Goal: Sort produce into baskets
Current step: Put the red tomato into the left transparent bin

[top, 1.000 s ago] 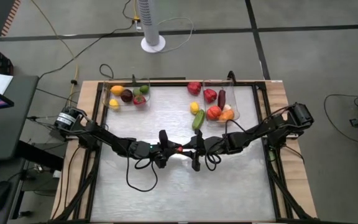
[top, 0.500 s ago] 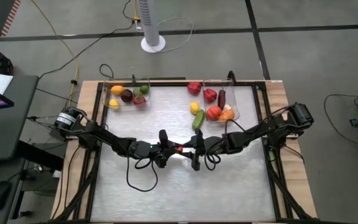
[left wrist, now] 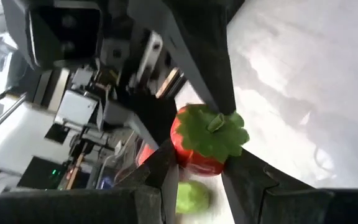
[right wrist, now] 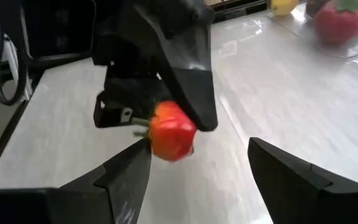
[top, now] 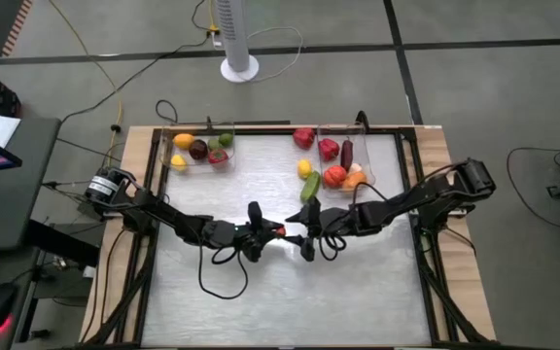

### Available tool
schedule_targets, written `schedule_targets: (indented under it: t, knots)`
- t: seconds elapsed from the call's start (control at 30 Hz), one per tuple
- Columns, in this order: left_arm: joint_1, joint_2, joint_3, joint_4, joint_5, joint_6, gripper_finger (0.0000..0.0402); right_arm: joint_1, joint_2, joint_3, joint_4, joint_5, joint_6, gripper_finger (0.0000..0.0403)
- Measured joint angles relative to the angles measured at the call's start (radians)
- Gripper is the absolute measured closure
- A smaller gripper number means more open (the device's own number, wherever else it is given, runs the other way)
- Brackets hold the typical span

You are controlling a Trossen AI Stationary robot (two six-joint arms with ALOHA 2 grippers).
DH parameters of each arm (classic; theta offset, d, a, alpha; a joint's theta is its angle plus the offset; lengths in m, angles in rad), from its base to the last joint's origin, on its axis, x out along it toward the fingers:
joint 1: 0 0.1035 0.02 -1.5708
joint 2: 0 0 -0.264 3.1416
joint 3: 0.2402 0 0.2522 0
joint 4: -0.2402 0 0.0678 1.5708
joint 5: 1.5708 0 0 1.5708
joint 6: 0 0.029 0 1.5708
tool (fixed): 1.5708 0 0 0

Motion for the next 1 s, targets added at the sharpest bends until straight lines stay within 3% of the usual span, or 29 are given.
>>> schedule_targets:
  t: [0.2, 0.47, 0.7, 1.0]
  knots:
    - [0.010, -0.027, -0.011, -0.049, -0.089, 0.003, 0.0310, -0.003, -0.087, 0.000, -0.135, 0.008, -0.026, 0.0107]
    - [0.131, -0.247, -0.159, -0.053, -0.106, -0.121, 0.0310, 0.003, -0.165, -0.007, -0.291, 0.096, -0.013, 0.0107]
    - [0.326, -0.473, -0.292, -0.113, -0.255, -0.317, 0.0310, 0.007, -0.143, -0.082, -0.219, 0.134, 0.041, 0.0107]
    - [0.550, -0.552, -0.335, -0.214, -0.334, -0.600, 0.0291, 0.007, -0.080, -0.111, -0.112, 0.120, 0.054, 0.0107]
